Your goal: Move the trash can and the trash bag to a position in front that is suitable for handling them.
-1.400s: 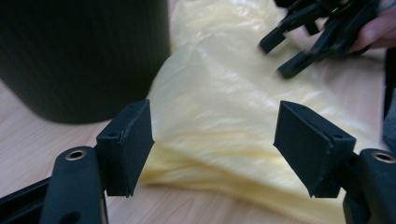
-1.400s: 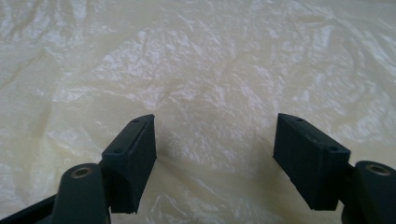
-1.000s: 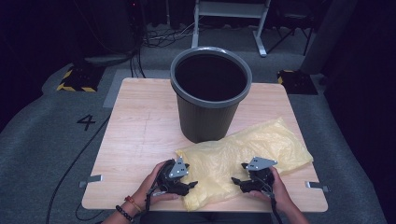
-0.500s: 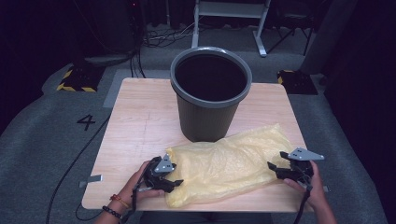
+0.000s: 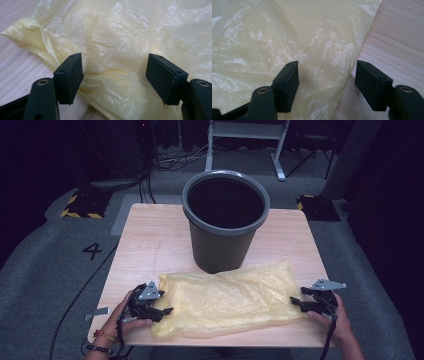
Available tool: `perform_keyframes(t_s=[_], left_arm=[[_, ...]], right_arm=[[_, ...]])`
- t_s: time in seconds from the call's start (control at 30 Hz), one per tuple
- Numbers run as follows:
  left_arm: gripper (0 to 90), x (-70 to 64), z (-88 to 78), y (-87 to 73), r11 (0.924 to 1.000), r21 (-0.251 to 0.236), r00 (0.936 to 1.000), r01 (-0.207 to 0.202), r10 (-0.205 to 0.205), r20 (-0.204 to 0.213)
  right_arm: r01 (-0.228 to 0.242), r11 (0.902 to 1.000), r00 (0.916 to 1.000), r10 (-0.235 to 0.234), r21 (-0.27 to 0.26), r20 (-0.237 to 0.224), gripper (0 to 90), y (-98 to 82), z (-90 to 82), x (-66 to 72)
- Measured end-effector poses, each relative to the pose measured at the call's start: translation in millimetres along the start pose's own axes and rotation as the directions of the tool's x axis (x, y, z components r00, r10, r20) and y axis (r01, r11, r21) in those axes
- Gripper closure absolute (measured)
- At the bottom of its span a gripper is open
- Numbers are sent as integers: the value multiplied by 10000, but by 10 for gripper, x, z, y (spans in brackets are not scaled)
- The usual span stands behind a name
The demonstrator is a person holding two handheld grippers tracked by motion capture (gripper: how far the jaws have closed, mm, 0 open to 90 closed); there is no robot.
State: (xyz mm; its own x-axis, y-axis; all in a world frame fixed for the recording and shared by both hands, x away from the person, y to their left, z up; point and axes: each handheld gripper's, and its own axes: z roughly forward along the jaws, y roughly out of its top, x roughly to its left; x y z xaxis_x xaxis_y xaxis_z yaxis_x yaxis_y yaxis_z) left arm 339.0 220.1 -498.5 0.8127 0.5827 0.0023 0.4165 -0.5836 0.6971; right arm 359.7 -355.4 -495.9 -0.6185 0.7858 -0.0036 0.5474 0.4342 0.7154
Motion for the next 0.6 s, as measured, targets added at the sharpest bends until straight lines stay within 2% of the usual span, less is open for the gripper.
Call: perform_keyframes(t_s=[0.17,0.27,0.3,0.33,0.37,0.47,0.53,0.6], left_arm=[[270,42,-17,-16,9994,7,9983,354,-354,-456],[221,59,-33,-23,9983,-83,9972,570,-574,-480],[207,75,-64,-27,9954,-382,9954,884,-897,-338],[206,75,-64,-27,9954,-382,9954,884,-897,-338],[202,75,-109,-12,9929,-773,9945,907,-945,-460],[200,43,-170,42,9829,-1447,9914,1140,-1219,-472],[199,11,-214,86,9781,-1810,9925,1028,-1130,-467],[198,-12,-230,107,9752,-1970,9928,1011,-1115,-428]], right_arm=[[352,9993,9987,-355,-82,-361,371,58,70,139],[388,9992,9985,-393,-121,-389,365,76,95,170],[390,9991,9983,-397,-168,-417,364,77,103,177],[390,9991,9983,-397,-168,-417,364,77,103,177],[374,9992,9985,-381,-168,-389,358,83,109,187],[320,9993,9988,-327,-179,-366,345,88,119,197],[274,9995,9990,-279,-164,-338,336,91,123,204],[263,9995,9992,-269,-169,-313,332,92,126,209]])
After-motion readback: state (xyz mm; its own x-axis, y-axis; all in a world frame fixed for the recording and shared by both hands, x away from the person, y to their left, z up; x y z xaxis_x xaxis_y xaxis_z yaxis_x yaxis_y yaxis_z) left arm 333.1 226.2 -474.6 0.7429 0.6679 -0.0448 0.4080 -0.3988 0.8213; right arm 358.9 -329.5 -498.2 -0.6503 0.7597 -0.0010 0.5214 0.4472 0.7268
